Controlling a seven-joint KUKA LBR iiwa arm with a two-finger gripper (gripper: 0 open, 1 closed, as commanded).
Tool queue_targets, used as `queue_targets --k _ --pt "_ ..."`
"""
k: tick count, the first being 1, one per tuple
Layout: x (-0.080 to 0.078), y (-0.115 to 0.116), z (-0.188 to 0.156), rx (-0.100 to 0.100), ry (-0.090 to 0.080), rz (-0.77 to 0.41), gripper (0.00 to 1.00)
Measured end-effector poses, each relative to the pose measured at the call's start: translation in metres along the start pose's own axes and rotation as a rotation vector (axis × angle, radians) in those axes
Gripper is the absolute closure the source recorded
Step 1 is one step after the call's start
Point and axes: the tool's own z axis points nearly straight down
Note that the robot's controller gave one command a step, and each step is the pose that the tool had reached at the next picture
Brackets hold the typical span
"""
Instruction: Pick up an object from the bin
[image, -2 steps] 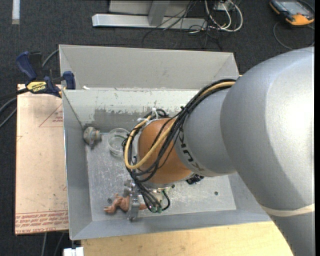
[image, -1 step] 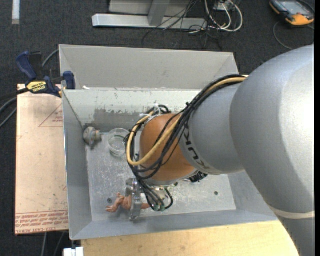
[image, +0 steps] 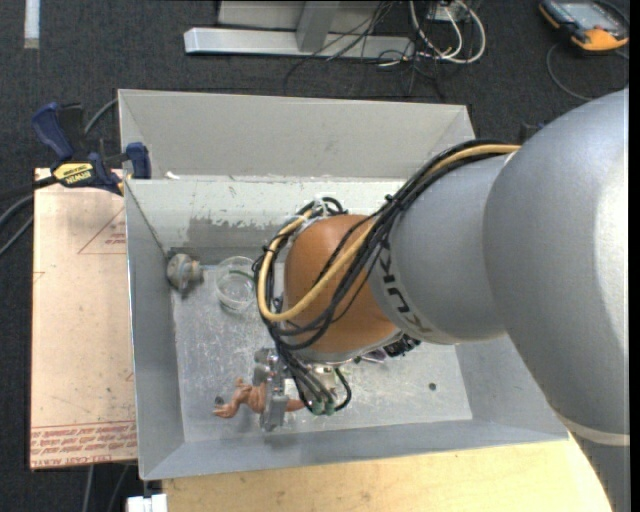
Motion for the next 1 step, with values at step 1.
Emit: queue_targets --k 1 --pt "-0.0006 0.0003 -0.0213 -0.001 -0.003 0.0 1.0"
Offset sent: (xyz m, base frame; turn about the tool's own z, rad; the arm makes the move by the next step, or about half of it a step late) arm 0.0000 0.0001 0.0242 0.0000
